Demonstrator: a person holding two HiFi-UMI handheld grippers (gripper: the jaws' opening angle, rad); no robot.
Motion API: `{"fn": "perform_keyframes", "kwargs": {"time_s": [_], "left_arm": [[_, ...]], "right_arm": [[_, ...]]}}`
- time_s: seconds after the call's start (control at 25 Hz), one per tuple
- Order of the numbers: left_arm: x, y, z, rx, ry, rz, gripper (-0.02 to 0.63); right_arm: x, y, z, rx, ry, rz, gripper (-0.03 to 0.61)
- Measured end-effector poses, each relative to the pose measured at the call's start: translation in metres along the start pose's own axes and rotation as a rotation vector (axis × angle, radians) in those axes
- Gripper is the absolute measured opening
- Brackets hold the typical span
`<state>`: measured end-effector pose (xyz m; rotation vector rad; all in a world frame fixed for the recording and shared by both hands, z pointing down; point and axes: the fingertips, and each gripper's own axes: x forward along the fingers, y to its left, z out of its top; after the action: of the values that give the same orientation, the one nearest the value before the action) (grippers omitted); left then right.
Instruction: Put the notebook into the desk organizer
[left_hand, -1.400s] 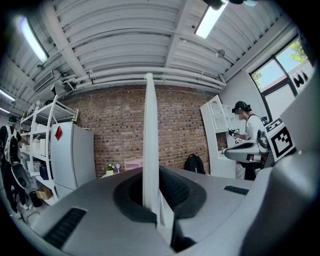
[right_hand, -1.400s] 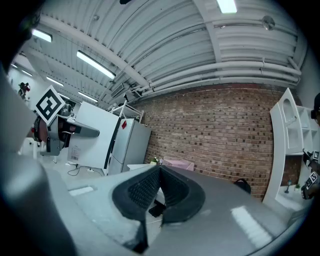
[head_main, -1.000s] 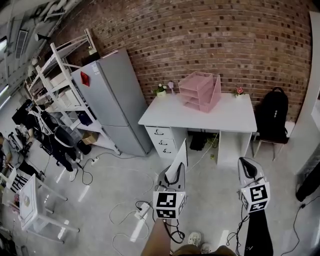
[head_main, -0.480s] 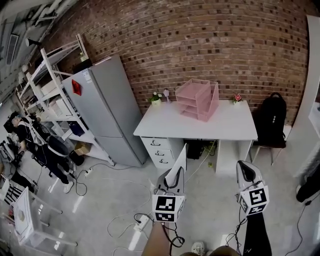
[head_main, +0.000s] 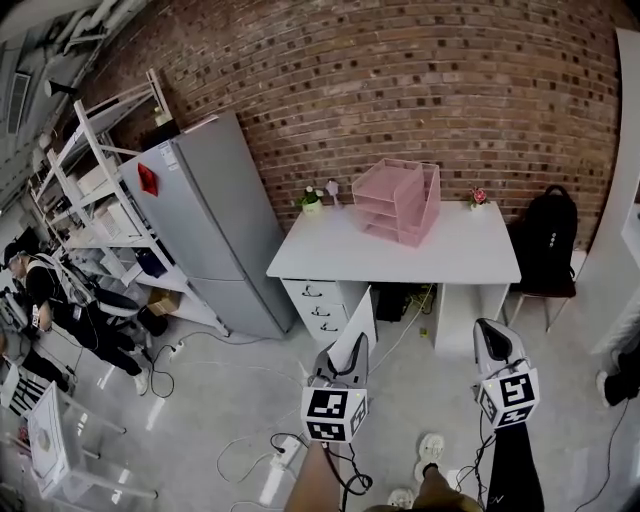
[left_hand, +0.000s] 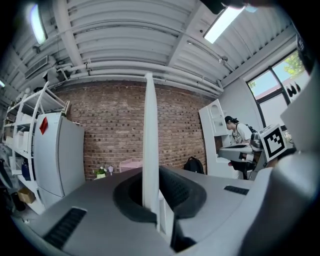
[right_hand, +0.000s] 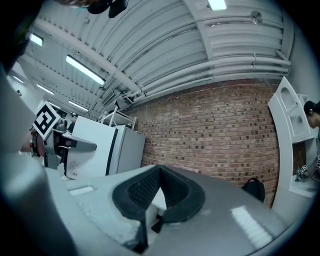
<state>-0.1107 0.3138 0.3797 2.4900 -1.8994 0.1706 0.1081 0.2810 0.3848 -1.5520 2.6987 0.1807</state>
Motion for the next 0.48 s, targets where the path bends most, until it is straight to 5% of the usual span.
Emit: {"fn": "perform_keyframes", "kwargs": {"time_s": [0.48], "left_arm": [[0.092,0.015,0.008,0.007,0.025,-0.005,0.015]], "right_arm": [[0.090,-0.051,-0.008,0.027,-0.033,0.068,-0.002]]}}
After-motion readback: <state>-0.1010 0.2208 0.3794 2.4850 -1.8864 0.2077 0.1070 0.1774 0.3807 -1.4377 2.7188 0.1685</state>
